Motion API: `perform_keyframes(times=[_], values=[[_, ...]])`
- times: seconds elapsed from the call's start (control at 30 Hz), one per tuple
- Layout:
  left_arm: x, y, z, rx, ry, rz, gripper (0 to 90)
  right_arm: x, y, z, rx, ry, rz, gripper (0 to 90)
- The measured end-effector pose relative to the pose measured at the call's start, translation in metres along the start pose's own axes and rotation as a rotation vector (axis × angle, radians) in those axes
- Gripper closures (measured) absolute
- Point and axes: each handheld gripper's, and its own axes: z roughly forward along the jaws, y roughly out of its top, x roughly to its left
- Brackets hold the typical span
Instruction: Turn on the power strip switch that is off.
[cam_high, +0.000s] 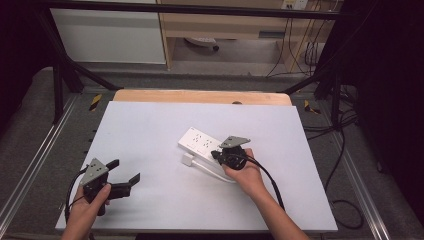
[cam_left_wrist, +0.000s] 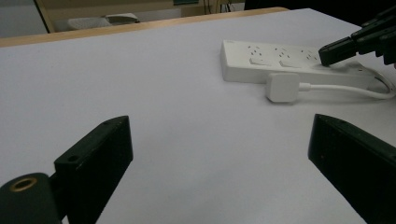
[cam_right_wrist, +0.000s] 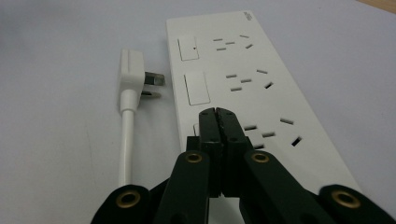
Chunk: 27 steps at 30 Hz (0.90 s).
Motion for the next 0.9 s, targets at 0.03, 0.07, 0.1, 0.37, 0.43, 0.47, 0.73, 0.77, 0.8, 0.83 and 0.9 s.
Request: perform_keyframes(times=[0.03,0.07,0.1,0.37,0.43,0.47,0.73,0.77,0.8,0.83,0.9], values=[[0.000,0.000,0.000,0.000,0.000,0.000,6.7,0.000,0.000,0.000,0.000,0.000,-0.001,90.0],[0.000,0.000,0.000,0.000,0.000,0.000,6.7,0.000,0.000,0.000,0.000,-0.001,-0.002,90.0],[0.000,0.000,0.000,0.000,0.000,0.001,6.7,0.000,-0.001,0.000,0.001,-0.001,-0.002,90.0],[0.000,0.000,0.000,0.001,0.000,0.001,6.7,0.001,-0.003,0.001,-0.009,-0.007,-0.009,90.0],[0.000,0.000,0.000,0.001,-0.001,0.000,6.7,0.002,-0.004,0.000,-0.012,-0.008,-0.008,90.0],[0.000,0.000,0.000,0.000,-0.001,0.001,6.7,0.001,-0.004,0.000,-0.018,-0.008,-0.010,90.0],[-0.001,0.000,0.000,0.002,-0.001,0.000,6.8,0.002,-0.011,-0.002,-0.060,-0.008,-0.003,90.0],[-0.001,0.000,0.000,0.001,-0.002,0.001,6.7,0.002,-0.011,-0.002,-0.058,-0.010,-0.006,90.0],[-0.001,0.000,0.000,0.000,-0.001,0.000,6.7,0.002,-0.011,-0.002,-0.057,-0.012,-0.007,90.0],[-0.001,0.000,0.000,0.000,-0.001,0.000,6.8,0.002,-0.011,-0.002,-0.057,-0.012,-0.007,90.0],[-0.001,0.000,0.000,0.001,0.000,0.000,6.8,0.002,-0.011,-0.002,-0.059,-0.011,-0.004,90.0]])
